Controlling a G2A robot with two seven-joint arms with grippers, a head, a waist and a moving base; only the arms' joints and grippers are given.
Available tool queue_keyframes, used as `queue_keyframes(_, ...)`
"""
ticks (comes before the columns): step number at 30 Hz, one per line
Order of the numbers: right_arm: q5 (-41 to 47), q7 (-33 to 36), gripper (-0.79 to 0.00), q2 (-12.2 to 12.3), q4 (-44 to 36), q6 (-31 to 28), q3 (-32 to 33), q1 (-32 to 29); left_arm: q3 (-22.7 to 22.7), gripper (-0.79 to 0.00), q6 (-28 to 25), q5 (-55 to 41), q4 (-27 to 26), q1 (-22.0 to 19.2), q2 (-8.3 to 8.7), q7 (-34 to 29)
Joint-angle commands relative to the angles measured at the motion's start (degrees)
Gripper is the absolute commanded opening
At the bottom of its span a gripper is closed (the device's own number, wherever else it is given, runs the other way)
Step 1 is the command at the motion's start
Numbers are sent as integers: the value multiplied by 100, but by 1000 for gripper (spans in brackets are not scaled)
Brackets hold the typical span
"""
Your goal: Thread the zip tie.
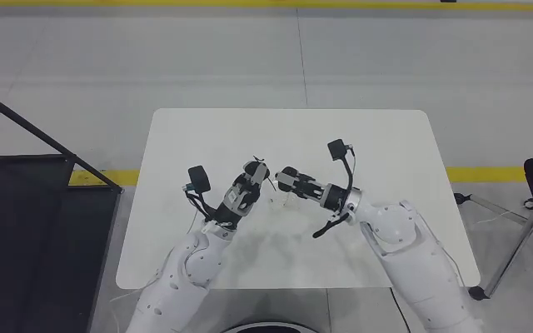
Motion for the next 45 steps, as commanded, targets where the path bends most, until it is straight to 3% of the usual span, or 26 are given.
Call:
queue_keyframes(1, 17, 25, -548, -2, -7, -20, -2, 6, -6, -785, -4, 3, -4, 4, -3, -7)
queue_keyframes(11, -198, 161, -557, 8, -104, -231, -45, -68, -1, -785, 3, 19, 15, -12, -26, -75)
queue_keyframes(16, -223, 158, -634, 5, -101, -243, -49, -64, 11, -785, 32, 41, 29, -28, -40, -86)
queue_keyframes(19, -213, 152, -779, 2, -95, -248, -46, -64, 5, -785, 49, 53, 34, -32, -47, -87)
queue_keyframes(35, -213, 156, -785, -4, -75, -292, -26, -64, -57, -785, 30, -5, 18, -15, -69, -152)
queue_keyframes(37, -226, 145, -474, -4, -82, -293, -24, -77, -56, -785, 24, 2, 24, -14, -73, -148)
queue_keyframes(45, -244, 140, -456, -4, -117, -302, -19, -108, -40, -785, 34, 21, 59, -28, -93, -137)
